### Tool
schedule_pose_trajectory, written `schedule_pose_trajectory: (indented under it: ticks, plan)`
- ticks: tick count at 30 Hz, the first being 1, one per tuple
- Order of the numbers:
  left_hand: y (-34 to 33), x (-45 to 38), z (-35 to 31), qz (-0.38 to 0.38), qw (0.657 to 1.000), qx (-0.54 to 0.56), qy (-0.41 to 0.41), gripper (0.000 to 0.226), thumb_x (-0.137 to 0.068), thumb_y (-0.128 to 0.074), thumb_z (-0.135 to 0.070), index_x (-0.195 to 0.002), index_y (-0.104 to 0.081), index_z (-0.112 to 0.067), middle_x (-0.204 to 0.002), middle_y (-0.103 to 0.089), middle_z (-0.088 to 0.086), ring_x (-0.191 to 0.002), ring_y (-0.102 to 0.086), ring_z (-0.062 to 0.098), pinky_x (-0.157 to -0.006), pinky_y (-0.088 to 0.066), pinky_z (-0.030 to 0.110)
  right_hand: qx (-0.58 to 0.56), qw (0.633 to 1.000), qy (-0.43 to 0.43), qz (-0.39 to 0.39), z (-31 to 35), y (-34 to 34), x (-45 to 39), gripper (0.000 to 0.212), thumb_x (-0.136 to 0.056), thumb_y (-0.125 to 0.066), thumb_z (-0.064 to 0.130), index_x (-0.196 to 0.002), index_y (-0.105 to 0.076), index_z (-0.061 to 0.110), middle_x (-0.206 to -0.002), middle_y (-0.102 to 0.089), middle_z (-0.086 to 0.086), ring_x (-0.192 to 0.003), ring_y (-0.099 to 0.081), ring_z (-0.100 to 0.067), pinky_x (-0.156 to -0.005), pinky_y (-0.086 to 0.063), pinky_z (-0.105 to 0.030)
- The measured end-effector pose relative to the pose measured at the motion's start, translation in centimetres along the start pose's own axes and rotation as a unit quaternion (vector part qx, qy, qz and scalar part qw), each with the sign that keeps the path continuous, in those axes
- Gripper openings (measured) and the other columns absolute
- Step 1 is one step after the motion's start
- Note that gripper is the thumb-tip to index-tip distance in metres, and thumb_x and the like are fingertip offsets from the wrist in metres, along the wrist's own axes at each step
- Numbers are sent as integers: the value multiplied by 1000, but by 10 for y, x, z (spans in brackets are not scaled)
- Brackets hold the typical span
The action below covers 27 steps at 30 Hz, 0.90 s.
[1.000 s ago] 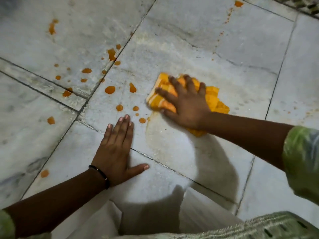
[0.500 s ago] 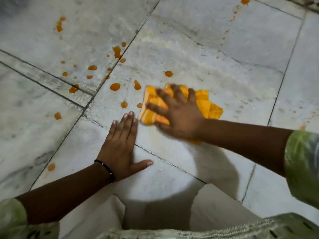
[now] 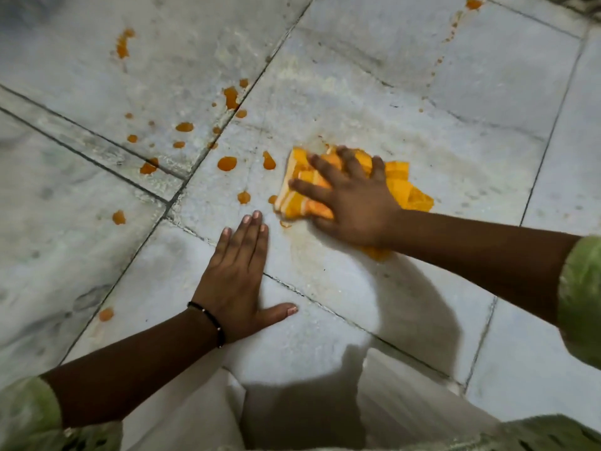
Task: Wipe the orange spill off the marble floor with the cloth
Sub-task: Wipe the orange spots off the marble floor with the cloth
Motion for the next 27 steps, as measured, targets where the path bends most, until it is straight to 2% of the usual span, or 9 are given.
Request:
schedule_pose_trajectory:
  ticks: [3, 7, 9, 13, 15, 18, 21, 24, 27]
  plan:
    - [-1, 0, 1, -6, 1000, 5, -1, 115, -75, -28, -84, -147, -18, 5, -156, -11, 22, -146, -9, 34, -117, -9, 48, 13, 999, 32, -9, -36, -2, 17, 70, -78, -22, 73, -145, -14, 53, -161, -9, 7, -145, -10, -35, -101, -21, -71]
    - [-2, 0, 1, -6, 1000, -2, -2, 115, -75, -29, -83, -147, -17, 5, -156, -10, 22, -146, -8, 34, -117, -10, 49, -53, 991, -119, -5, -54, 6, -26, 66, -83, -32, 72, -143, -12, 56, -161, -5, 10, -146, -5, -34, -103, -16, -72]
    - [-2, 0, 0, -9, 1000, -3, -3, 114, -75, -29, -83, -147, -18, 5, -156, -11, 23, -146, -9, 34, -117, -10, 49, -56, 989, -140, 4, -35, 13, -39, 64, -86, -33, 68, -145, -13, 53, -161, -4, 7, -145, -2, -37, -103, -13, -73]
    - [-2, 1, 1, -16, 1000, 6, -5, 113, -76, -30, -82, -146, -19, 6, -156, -12, 23, -146, -10, 34, -117, -11, 49, 17, 998, 62, 8, -8, 0, 1, 72, -80, -25, 69, -147, -16, 47, -161, -10, 4, -144, -9, -39, -102, -16, -70]
    - [-2, 1, 1, -15, 1000, 6, -7, 113, -76, -30, -83, -146, -18, 6, -156, -11, 23, -146, -8, 33, -117, -11, 49, 30, 994, 104, 4, -29, 0, 20, 73, -79, -27, 71, -147, -20, 46, -160, -15, 5, -144, -16, -37, -101, -20, -68]
    - [-3, 1, 1, -18, 1000, -3, -5, 115, -76, -28, -83, -147, -15, 5, -157, -8, 22, -146, -6, 33, -117, -10, 49, -3, 999, -32, 3, -59, 6, -5, 75, -78, -24, 75, -147, -15, 49, -160, -13, 6, -145, -13, -34, -103, -22, -68]
    - [-3, 1, 1, -16, 1000, -6, -3, 114, -76, -27, -83, -147, -15, 6, -157, -8, 23, -146, -5, 33, -117, -10, 49, -52, 989, -138, 13, -40, 13, -42, 67, -86, -32, 69, -147, -9, 50, -161, -2, 7, -146, 1, -34, -104, -10, -74]
    - [-3, 2, 0, -26, 1000, 1, 7, 116, -75, -30, -83, -146, -17, 8, -156, -10, 26, -145, -8, 36, -116, -13, 51, -10, 1000, -2, 15, 2, 7, -28, 66, -88, -32, 66, -147, -8, 50, -162, 0, 3, -146, 4, -38, -103, -7, -76]
    - [-4, 7, 2, -39, 997, 21, 59, 123, -70, -30, -87, -144, -18, 10, -154, -11, 29, -144, -9, 39, -116, -11, 52, 41, 985, 169, -16, -4, -4, 14, 66, -83, -33, 67, -145, -20, 49, -161, -13, 2, -146, -10, -39, -99, -15, -75]
Point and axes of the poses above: each hand's wrist, its own x-axis away from the middle knuckle, its own y-axis out of the back of the hand, z = x × y, the point moved 2 cm from there along -x, towards the middle knuckle
